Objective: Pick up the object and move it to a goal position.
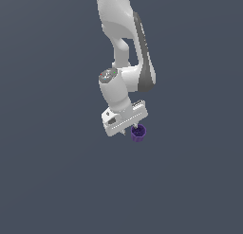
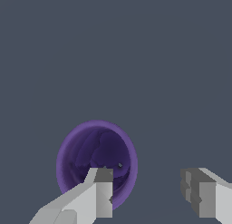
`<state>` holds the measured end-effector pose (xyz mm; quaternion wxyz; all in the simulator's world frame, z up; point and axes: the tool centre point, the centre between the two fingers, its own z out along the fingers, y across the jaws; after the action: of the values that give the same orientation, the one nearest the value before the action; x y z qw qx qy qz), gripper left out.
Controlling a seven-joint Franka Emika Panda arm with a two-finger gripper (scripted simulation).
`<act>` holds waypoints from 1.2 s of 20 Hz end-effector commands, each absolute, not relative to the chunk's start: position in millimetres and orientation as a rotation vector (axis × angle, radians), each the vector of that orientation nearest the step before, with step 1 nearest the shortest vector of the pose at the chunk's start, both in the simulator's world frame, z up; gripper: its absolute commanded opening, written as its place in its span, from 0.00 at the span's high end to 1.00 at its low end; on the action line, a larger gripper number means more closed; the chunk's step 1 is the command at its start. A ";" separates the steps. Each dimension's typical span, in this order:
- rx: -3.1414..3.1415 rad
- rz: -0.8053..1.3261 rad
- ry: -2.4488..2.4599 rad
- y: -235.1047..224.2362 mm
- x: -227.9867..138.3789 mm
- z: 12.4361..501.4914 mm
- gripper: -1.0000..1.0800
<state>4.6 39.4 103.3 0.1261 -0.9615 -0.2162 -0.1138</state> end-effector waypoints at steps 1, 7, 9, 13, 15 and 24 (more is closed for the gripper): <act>-2.783 -0.355 -0.655 42.0 4.4 101.1 0.38; -2.762 -0.386 -0.689 45.1 3.9 97.9 0.38; -2.759 -0.391 -0.693 45.5 3.8 97.5 0.38; -2.760 -0.390 -0.692 45.5 3.8 97.2 0.38; -2.760 -0.390 -0.692 46.2 4.3 94.8 0.38; -2.759 -0.391 -0.694 54.6 8.4 70.6 0.38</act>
<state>7.6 53.7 73.7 0.1346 -0.9520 -0.2396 -0.1346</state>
